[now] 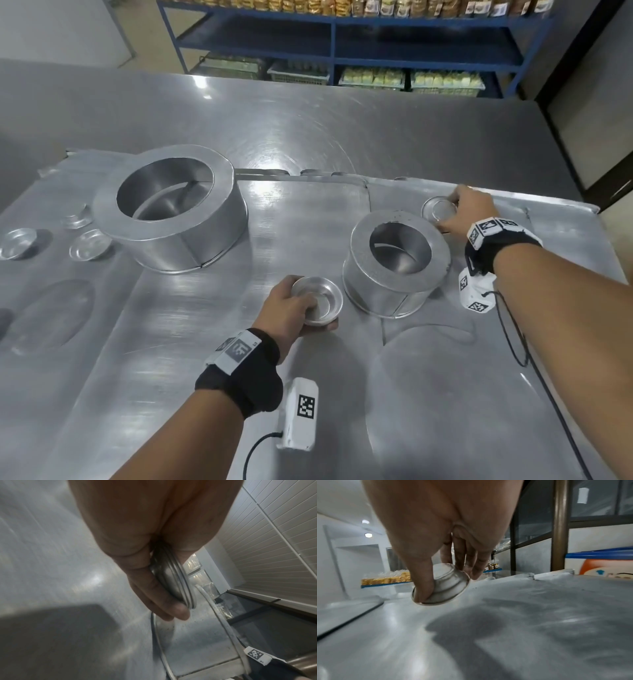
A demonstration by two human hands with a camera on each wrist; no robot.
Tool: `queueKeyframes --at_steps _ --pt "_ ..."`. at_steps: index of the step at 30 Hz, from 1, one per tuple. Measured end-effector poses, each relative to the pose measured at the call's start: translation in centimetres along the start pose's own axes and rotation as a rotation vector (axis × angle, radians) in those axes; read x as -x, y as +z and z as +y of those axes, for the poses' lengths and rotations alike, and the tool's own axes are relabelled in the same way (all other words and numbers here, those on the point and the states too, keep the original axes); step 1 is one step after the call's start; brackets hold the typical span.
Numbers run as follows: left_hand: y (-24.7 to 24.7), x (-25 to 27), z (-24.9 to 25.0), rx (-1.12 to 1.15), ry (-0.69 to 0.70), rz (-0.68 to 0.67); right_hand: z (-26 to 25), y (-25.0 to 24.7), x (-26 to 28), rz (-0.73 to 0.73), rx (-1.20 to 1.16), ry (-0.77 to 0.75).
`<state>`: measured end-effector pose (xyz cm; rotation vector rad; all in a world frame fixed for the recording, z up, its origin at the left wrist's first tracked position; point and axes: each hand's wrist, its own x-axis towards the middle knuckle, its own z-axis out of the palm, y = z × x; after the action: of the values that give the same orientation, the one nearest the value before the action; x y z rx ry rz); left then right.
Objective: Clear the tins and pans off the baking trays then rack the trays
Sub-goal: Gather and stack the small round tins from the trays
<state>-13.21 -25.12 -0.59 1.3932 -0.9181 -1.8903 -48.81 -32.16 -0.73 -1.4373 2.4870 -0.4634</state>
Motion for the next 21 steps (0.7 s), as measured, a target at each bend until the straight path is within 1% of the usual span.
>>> queueKeyframes --at_steps 5,8,11,15,18,21 --pt "-0.9 2.1 0.9 0.006 -0.006 -0.041 -0.7 -4.5 2.8 0.109 0.009 0.088" --pt "-1.7 3.8 1.6 0.004 -0.001 -0.060 -2.3 -6.8 5.0 0.196 -0.061 0.076" --pt "-2.9 5.6 2.3 0.013 0.017 -0.093 -5.4 -8.3 8.2 0.226 -0.124 -0.038" --pt "-5.5 7.9 3.2 0.046 0.020 -0.098 -11.1 -9.2 14.0 0.143 -0.099 -0.218" --pt "-7.7 9.4 3.7 0.094 0.016 -0.086 -15.9 -8.3 19.4 0.093 -0.159 -0.302" --pt "-10.2 10.9 4.4 0.162 -0.006 -0.082 -20.2 -6.3 24.6 0.052 -0.276 -0.366"
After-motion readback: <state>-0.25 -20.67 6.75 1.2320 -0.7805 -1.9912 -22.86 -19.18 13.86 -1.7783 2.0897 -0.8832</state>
